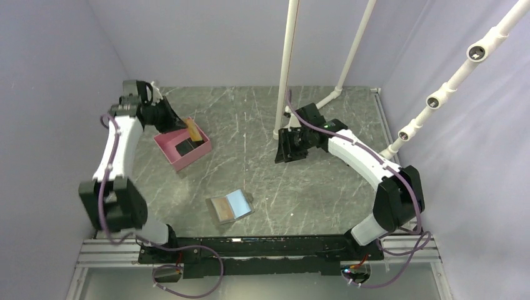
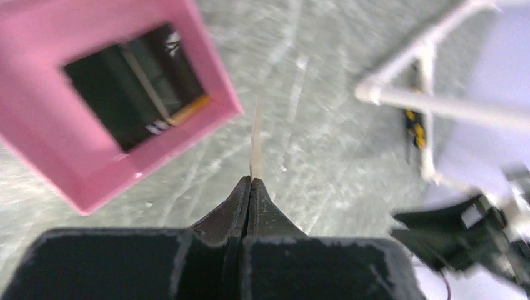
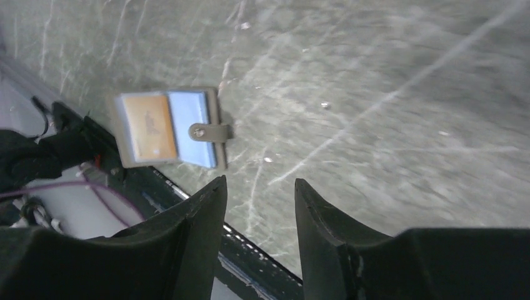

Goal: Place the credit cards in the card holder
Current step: Pick up the credit card from the storage box, then insert the credit card into the card holder.

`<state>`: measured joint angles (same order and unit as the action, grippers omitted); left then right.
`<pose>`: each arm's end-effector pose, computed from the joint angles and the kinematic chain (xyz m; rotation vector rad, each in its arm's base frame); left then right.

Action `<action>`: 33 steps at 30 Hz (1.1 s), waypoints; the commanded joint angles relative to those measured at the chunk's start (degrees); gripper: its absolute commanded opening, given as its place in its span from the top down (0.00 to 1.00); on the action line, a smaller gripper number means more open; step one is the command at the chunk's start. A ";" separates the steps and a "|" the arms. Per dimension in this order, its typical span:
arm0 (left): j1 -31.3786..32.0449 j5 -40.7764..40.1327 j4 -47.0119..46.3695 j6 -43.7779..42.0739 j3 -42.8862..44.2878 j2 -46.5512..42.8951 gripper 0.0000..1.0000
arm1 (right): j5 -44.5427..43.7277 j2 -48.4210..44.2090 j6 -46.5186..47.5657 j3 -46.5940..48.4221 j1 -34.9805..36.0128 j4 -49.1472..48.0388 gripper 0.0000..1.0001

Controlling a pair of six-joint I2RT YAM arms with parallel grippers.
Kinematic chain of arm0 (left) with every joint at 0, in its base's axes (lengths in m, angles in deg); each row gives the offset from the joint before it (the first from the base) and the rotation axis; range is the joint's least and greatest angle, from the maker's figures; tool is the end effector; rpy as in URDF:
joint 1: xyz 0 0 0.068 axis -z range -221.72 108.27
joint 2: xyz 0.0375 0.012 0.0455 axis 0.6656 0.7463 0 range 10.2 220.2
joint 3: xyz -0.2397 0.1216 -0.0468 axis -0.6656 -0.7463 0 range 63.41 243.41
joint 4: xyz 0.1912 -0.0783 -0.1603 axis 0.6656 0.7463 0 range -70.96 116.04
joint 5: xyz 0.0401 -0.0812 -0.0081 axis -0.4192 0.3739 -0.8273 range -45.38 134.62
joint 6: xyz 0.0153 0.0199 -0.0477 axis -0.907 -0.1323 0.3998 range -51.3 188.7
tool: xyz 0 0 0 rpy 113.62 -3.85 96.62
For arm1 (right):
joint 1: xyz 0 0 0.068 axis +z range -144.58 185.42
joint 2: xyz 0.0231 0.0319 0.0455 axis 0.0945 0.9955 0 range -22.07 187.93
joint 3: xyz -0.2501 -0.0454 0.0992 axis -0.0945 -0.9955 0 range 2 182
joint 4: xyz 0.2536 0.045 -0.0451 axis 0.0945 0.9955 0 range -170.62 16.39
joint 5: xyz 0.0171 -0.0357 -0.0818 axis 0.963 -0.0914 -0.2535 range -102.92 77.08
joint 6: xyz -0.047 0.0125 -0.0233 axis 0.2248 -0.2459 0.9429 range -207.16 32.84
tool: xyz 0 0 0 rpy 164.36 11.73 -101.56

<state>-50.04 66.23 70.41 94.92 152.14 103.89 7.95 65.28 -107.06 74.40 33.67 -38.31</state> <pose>0.3439 0.0371 0.3264 -0.6177 2.4845 -0.6021 0.2741 0.1616 0.2819 -0.3373 2.6456 0.7671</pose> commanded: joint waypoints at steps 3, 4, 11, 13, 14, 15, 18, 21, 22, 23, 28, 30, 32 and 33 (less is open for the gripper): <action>3.68 26.65 -35.95 6.30 -28.54 -20.32 1.00 | 16.89 -0.39 -11.73 -7.93 4.21 -26.54 0.48; 4.19 28.31 -42.53 9.03 -32.03 -22.39 1.00 | 20.10 -0.99 -15.17 -9.52 4.33 -32.70 0.46; 10.29 28.93 -57.96 21.01 -44.98 -33.51 1.00 | 24.81 -1.84 -39.61 -20.09 6.91 -67.45 0.29; 11.73 28.23 -60.90 24.72 -47.46 -36.01 1.00 | 23.25 -2.28 -43.21 -22.09 7.98 -71.67 0.29; 12.36 27.88 -62.35 26.57 -48.45 -37.22 1.00 | 22.13 -2.71 -44.25 -23.17 8.49 -73.52 0.29; 13.00 27.57 -63.07 28.19 -49.28 -38.63 1.00 | 20.81 -3.08 -45.03 -23.95 9.07 -74.53 0.31; 14.27 26.01 -60.72 28.16 -50.01 -41.28 1.00 | 19.10 -4.02 -45.01 -25.16 9.84 -75.72 0.37; 15.05 25.51 -60.41 28.71 -51.27 -42.79 1.00 | 18.40 -4.59 -46.50 -26.98 10.15 -79.87 0.46; 15.20 25.63 -61.01 29.29 -51.80 -43.00 1.00 | 18.25 -4.70 -47.13 -27.45 10.23 -81.05 0.49; 15.32 25.78 -61.52 29.85 -52.27 -43.06 1.00 | 18.09 -4.65 -47.75 -27.82 10.39 -82.31 0.51; 16.02 26.29 -62.25 30.38 -53.37 -42.76 1.00 | 17.42 -4.79 -49.63 -28.83 10.60 -86.98 0.58; 16.29 26.88 -62.80 30.48 -53.77 -42.42 1.00 | 17.03 -4.66 -49.37 -28.45 10.68 -86.99 0.61; 16.60 27.45 -64.20 31.30 -54.72 -42.21 1.00 | 17.06 -3.99 -49.45 -28.03 10.69 -86.81 0.64; 16.77 27.59 -64.94 31.73 -55.20 -42.14 1.00 | 17.02 -3.62 -49.78 -28.13 10.83 -87.35 0.68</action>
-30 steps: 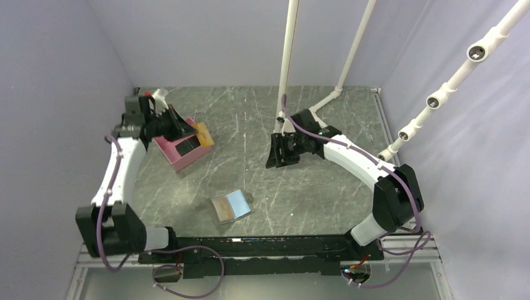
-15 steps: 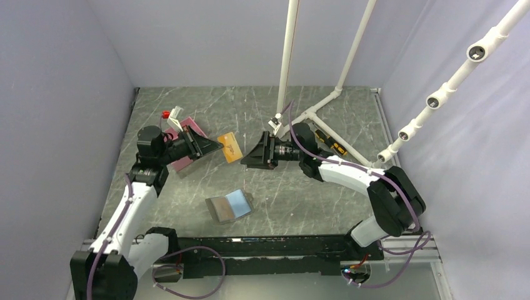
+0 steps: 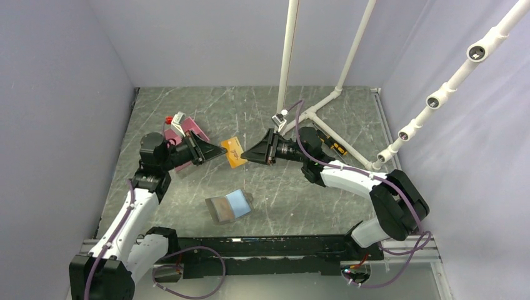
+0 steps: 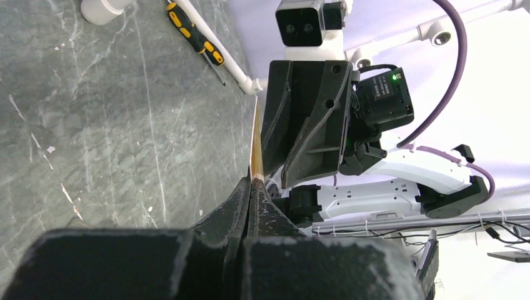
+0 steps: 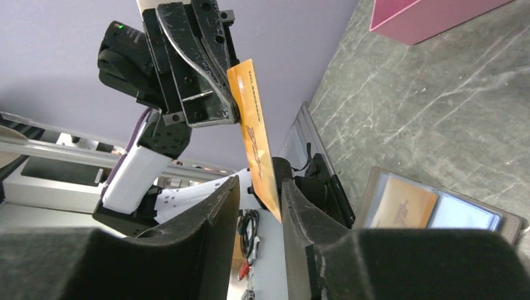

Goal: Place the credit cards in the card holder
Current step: Insert the credit card into the card holder.

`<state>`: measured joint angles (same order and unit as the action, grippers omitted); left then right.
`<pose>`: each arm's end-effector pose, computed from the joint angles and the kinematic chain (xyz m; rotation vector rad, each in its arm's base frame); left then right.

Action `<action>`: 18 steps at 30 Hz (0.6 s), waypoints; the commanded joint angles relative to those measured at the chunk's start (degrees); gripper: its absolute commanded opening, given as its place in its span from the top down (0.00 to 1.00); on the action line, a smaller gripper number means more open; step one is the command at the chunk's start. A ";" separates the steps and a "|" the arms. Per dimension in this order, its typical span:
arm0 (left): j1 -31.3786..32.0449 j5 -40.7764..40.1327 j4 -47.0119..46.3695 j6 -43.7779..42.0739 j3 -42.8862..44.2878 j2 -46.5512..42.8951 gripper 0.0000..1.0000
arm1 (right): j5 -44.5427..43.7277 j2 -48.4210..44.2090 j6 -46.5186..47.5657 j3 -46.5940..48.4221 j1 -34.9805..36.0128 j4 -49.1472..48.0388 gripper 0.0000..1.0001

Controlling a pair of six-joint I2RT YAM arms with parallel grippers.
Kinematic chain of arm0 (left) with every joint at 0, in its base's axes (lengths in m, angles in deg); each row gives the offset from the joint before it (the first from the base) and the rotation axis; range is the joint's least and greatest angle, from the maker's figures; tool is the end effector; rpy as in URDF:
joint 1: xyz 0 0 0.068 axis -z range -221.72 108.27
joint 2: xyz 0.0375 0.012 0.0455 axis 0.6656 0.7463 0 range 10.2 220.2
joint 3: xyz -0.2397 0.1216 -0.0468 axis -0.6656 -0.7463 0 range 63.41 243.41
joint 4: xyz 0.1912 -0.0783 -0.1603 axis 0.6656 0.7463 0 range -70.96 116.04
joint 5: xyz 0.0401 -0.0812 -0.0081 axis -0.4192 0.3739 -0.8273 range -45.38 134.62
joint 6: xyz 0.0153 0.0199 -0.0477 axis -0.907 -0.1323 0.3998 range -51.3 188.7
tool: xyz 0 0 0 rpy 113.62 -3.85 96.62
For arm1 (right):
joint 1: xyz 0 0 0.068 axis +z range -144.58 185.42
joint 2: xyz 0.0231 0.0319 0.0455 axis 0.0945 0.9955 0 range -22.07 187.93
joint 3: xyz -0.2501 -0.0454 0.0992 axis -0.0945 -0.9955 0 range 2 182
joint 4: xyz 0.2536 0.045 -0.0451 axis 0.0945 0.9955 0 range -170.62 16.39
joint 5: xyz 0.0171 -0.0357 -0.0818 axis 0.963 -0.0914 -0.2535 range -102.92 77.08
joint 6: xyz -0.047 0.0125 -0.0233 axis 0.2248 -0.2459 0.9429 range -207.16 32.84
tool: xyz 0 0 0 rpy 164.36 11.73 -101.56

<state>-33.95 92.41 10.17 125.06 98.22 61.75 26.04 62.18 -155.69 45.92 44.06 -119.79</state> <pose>0.1993 -0.0537 0.2937 -0.1065 1.9142 -1.4986 0.2366 0.2178 0.2613 -0.1448 1.9867 1.8798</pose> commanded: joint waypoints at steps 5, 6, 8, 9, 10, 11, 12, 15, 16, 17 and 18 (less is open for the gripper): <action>1.40 1.52 -5.53 2.03 -3.19 -0.11 1.00 | -1.62 1.05 -1.57 -0.74 0.70 -7.57 0.94; 1.57 1.46 -4.83 1.68 -3.28 -0.27 1.00 | -1.85 1.08 -1.34 -0.96 0.86 -7.53 1.00; 1.84 1.53 -2.80 0.63 -3.29 -0.68 1.00 | -2.49 0.89 -0.23 -1.54 1.00 -6.49 1.00; 1.89 1.60 -0.81 -0.19 -3.14 -0.89 1.00 | -2.89 0.48 0.49 -1.84 1.08 -5.39 1.00; 1.90 1.41 2.41 -1.22 -2.71 -1.11 1.00 | -3.13 0.13 1.68 -2.15 1.09 -4.01 1.00; 1.90 0.65 7.11 -2.94 -1.80 -1.36 0.87 | -3.37 -0.48 3.15 -2.57 1.09 -2.30 1.00; 1.90 -0.76 13.73 -5.13 -0.79 -1.79 0.78 | -3.79 -1.12 4.67 -2.91 1.09 -0.15 1.00; 1.90 -5.86 30.27 -11.05 1.78 -3.19 0.47 | -4.87 -3.07 9.63 -5.31 1.09 5.44 1.00; 1.90 -7.83 35.31 -12.37 2.33 -3.66 0.37 | -4.90 -3.47 11.17 -5.70 1.09 7.27 1.00; 1.90 -9.95 40.15 -13.48 3.04 -3.95 0.20 | -4.82 -3.74 12.69 -6.09 1.14 9.24 1.00; 1.94 -11.72 44.26 -14.49 3.75 -3.99 0.16 | -4.64 -3.96 14.03 -6.56 1.24 10.69 1.00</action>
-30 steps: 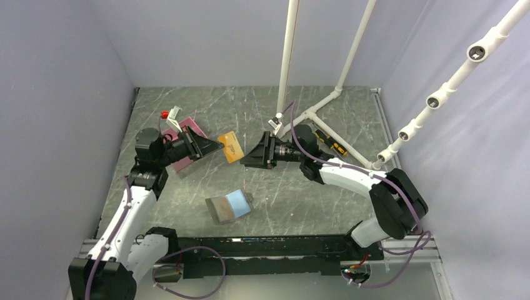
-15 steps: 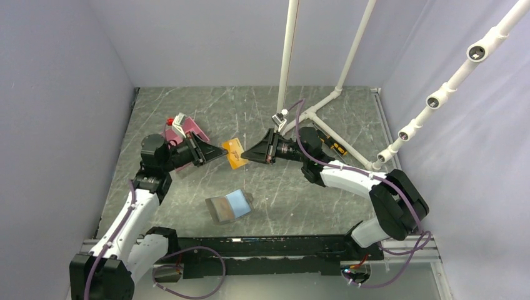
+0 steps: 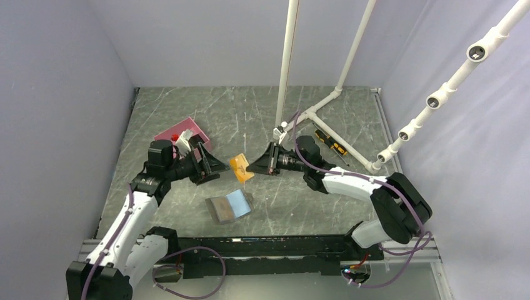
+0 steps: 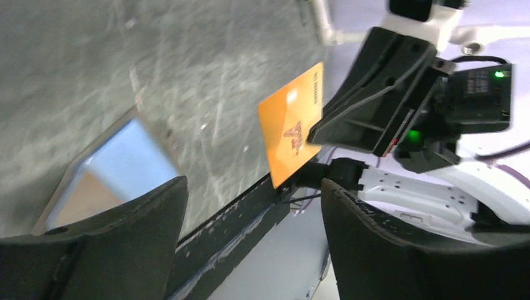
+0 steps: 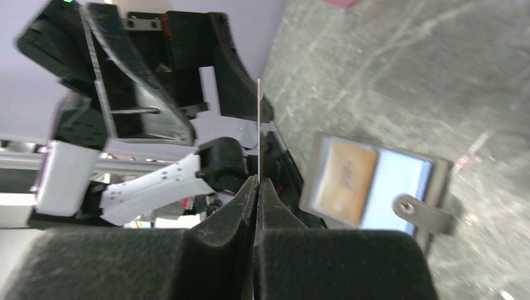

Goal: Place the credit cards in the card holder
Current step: Insert the credit card into the card holder.

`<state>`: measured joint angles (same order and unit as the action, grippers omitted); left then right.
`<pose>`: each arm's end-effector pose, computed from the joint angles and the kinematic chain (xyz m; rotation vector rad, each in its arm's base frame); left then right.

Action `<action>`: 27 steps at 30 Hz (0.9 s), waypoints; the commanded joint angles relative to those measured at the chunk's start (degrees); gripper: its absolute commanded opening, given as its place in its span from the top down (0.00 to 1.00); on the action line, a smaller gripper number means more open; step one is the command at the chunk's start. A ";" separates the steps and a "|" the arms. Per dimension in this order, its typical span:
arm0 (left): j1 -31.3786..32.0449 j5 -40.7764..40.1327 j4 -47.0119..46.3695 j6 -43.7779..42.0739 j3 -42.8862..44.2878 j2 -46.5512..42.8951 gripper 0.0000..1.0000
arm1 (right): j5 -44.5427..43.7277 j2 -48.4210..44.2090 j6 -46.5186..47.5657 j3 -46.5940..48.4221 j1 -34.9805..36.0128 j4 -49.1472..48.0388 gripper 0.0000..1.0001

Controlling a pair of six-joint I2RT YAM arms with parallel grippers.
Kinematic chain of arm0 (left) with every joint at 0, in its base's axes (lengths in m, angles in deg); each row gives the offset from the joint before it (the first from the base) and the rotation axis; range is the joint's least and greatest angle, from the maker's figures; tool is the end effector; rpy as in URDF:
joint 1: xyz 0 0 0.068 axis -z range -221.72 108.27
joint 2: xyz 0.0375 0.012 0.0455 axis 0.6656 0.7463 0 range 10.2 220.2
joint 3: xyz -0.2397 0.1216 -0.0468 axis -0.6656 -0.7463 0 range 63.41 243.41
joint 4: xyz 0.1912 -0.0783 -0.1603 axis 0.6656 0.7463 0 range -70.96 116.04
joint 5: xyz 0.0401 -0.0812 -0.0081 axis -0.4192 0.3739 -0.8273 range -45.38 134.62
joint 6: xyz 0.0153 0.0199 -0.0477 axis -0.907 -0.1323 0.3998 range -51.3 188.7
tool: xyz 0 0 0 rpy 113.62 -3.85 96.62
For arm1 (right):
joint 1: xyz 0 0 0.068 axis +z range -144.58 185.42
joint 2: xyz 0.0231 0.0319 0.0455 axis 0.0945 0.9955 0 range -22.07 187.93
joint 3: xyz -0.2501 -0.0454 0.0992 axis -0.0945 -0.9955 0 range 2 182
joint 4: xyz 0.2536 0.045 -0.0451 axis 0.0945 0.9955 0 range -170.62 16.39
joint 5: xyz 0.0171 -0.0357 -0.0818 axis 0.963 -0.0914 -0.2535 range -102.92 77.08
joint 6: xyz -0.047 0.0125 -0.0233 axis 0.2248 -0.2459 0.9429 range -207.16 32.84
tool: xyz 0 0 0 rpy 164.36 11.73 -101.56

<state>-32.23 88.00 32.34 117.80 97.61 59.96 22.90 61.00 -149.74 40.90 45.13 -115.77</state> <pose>0.1825 -0.0552 0.2588 -0.2556 2.2157 -1.3806 0.2231 0.2123 0.2318 -0.1455 2.0871 1.7502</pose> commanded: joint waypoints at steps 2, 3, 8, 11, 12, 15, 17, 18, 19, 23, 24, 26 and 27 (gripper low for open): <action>0.17 -9.06 26.99 -6.99 4.71 -2.69 0.16 | -1.12 -2.95 10.18 -2.28 0.47 8.83 1.00; 0.17 -10.84 28.58 -5.60 4.52 -3.32 0.15 | -0.33 -2.42 11.35 -2.06 0.80 10.15 1.00; 0.17 -26.06 41.67 3.85 4.94 -4.73 0.07 | 6.44 4.35 14.34 0.41 2.89 15.13 1.00; 0.22 -25.72 38.75 5.62 1.17 -5.75 0.08 | 8.09 8.45 14.77 1.33 4.41 15.05 1.00; 0.25 -24.38 36.65 6.02 -0.28 -5.73 0.10 | 8.25 9.34 14.77 1.53 4.99 14.74 1.00; 0.41 -21.68 31.22 6.25 -4.39 -5.03 0.12 | 8.25 10.97 14.96 2.24 6.28 14.38 1.00; 0.64 -21.35 28.18 6.04 -6.73 -4.10 0.13 | 8.22 11.92 14.99 2.24 6.35 13.90 1.00; 0.77 -20.54 26.04 6.05 -8.10 -3.57 0.16 | 8.29 12.42 15.03 2.36 6.37 13.77 1.00; 0.86 -20.04 24.17 6.17 -9.18 -2.62 0.18 | 8.61 12.99 14.99 2.41 6.35 13.53 1.00; 1.29 -20.33 20.10 5.20 -11.41 -1.48 0.32 | 9.15 14.44 14.16 2.02 6.35 11.42 1.00; 1.38 -20.14 19.24 5.07 -11.78 -1.50 0.36 | 8.99 14.69 14.07 1.88 6.35 11.12 1.00; 1.47 -20.42 18.52 4.79 -12.39 -1.72 0.44 | 8.76 15.41 13.78 1.66 6.35 10.36 1.00; 1.49 -20.51 17.97 4.82 -12.83 -1.88 0.47 | 8.75 15.85 13.54 1.58 6.37 9.77 1.00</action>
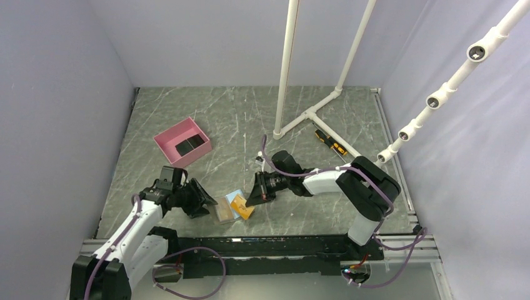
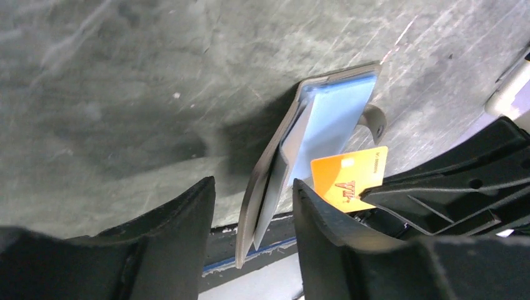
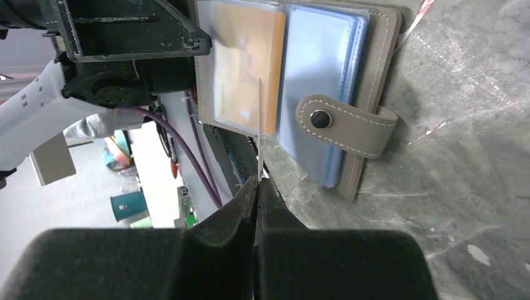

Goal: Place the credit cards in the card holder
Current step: Insert the credit card into the card holder.

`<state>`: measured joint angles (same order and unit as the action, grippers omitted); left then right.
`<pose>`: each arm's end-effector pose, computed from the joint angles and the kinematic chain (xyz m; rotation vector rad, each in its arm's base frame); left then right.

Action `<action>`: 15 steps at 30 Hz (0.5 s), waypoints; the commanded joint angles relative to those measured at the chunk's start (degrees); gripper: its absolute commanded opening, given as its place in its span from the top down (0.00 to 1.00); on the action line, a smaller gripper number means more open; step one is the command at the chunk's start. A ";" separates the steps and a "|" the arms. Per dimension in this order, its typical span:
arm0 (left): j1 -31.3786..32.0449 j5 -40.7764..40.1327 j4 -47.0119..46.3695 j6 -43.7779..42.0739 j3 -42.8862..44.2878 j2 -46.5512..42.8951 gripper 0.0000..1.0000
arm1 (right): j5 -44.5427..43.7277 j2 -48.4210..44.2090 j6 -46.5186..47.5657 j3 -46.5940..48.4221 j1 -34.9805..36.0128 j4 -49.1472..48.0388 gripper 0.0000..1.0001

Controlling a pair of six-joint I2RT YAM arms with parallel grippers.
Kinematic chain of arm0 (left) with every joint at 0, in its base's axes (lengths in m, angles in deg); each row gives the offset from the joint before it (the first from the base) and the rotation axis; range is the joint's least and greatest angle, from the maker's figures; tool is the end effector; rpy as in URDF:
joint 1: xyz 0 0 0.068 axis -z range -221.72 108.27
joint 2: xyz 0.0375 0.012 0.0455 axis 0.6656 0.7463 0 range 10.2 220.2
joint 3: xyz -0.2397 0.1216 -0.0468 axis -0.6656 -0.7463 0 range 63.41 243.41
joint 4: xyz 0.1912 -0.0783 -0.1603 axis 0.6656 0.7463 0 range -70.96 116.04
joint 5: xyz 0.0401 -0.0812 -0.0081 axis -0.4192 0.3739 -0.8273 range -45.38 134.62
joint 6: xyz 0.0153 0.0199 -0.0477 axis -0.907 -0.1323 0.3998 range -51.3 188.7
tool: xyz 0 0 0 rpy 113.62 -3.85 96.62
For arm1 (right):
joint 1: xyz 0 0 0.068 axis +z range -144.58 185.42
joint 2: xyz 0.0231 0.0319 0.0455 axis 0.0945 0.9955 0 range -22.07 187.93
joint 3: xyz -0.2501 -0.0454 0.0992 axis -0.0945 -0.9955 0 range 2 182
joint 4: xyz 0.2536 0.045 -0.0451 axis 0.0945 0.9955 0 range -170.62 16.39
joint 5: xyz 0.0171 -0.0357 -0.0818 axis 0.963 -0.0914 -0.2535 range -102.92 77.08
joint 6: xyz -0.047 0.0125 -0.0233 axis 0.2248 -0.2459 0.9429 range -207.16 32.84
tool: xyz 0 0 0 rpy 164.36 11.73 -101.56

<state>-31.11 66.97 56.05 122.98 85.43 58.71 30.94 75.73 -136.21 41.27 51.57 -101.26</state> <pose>0.1340 -0.0388 0.1599 -0.9341 2.6874 -0.8326 0.1994 0.2432 0.1363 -0.4412 2.5860 1.6284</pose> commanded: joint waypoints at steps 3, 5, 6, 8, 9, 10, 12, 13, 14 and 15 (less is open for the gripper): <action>0.37 0.82 -7.95 -0.27 -2.16 -0.87 0.58 | 1.20 2.21 -0.54 0.75 -0.10 -6.64 1.00; 0.39 0.80 -9.07 -0.72 -2.94 -0.81 0.63 | 1.17 2.47 -0.73 0.39 -0.09 -7.60 1.00; 0.40 0.90 -9.72 -0.94 -3.21 -0.72 0.70 | 0.88 2.54 -0.58 0.31 -0.05 -7.58 1.00; 0.41 0.66 -10.38 -1.04 -3.90 -0.70 0.80 | 0.56 2.80 -0.26 0.29 -0.09 -7.45 1.00; 0.43 0.48 -10.45 -1.26 -3.96 -0.76 0.81 | 0.41 2.94 -0.25 0.30 -0.13 -7.48 1.00; 0.43 0.23 -10.45 -1.54 -3.96 -0.90 0.82 | 0.36 3.19 -0.25 0.29 -0.18 -7.60 1.00; 0.42 -0.80 -9.74 -1.99 -3.64 -1.32 0.83 | 0.29 3.79 -0.27 0.26 -0.18 -7.86 1.00; 0.46 -1.29 -9.73 -2.27 -3.62 -1.58 0.86 | 0.19 3.97 -0.33 0.22 -0.17 -7.98 1.00; 0.46 -1.48 -9.83 -2.40 -3.80 -1.89 0.90 | 0.20 4.16 -0.34 0.20 -0.18 -8.15 1.00; 0.46 -1.51 -10.34 -2.57 -4.01 -2.19 0.90 | 0.07 4.31 -0.34 0.13 -0.18 -8.14 1.00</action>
<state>-30.85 67.23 47.70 122.15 81.65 57.93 31.07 79.03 -136.85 41.27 51.53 -105.80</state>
